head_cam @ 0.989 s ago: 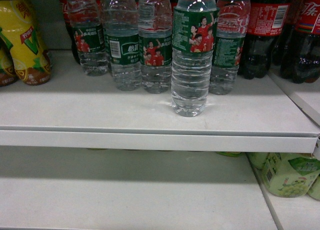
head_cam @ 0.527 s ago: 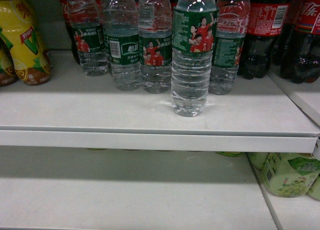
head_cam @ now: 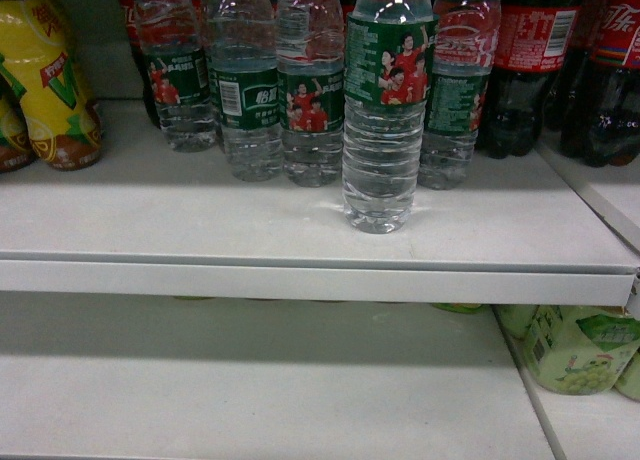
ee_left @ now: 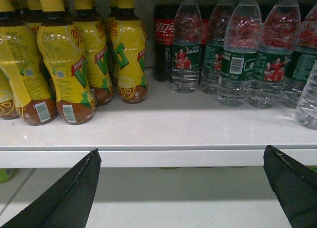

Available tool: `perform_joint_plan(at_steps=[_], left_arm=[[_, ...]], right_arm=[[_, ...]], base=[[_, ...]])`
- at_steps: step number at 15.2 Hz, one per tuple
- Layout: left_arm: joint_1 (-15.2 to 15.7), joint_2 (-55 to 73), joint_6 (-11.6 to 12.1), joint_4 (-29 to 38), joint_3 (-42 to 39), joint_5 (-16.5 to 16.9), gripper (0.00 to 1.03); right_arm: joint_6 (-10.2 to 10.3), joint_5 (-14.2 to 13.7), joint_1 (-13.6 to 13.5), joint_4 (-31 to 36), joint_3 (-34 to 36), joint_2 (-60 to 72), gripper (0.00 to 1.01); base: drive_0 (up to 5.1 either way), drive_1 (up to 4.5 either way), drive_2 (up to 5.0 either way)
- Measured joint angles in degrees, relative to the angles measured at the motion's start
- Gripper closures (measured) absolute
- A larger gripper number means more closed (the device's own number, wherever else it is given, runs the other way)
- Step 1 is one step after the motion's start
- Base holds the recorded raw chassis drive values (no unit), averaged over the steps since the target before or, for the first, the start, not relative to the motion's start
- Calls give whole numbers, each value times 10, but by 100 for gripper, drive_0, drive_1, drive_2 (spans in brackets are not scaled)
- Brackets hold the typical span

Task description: Move water from second to third shelf

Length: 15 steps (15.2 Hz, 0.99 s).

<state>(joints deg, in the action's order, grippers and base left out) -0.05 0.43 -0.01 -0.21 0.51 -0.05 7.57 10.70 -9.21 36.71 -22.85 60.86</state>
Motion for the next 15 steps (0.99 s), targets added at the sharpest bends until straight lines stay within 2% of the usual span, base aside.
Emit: perform_joint_plan(at_steps=[1,3,5,6,9,12,15], left_arm=[[0,0,0,0,0,0,5],[0,0,0,0,0,0,5],[0,0,0,0,0,0,5],[0,0,0,0,0,0,5],[0,0,0,0,0,0,5],[0,0,0,0,0,0,5],[0,0,0,0,0,0,5]], right_arm=[[-11,-21,-30,27,0,37,3],[-24,-36,-76,63,-4,103,3],[-28,-37,-106,71,-30,170,3],[-31,-46,-117,75,-47,194,3],[-34,-44,-148,79,-95,246,3],[-31,-43,-160,80,-136,280,3],[-29,-86,-172,73,-184,327,3]], base=[[0,0,0],[0,0,0],[0,0,0],[0,0,0],[0,0,0],[0,0,0],[0,0,0]])
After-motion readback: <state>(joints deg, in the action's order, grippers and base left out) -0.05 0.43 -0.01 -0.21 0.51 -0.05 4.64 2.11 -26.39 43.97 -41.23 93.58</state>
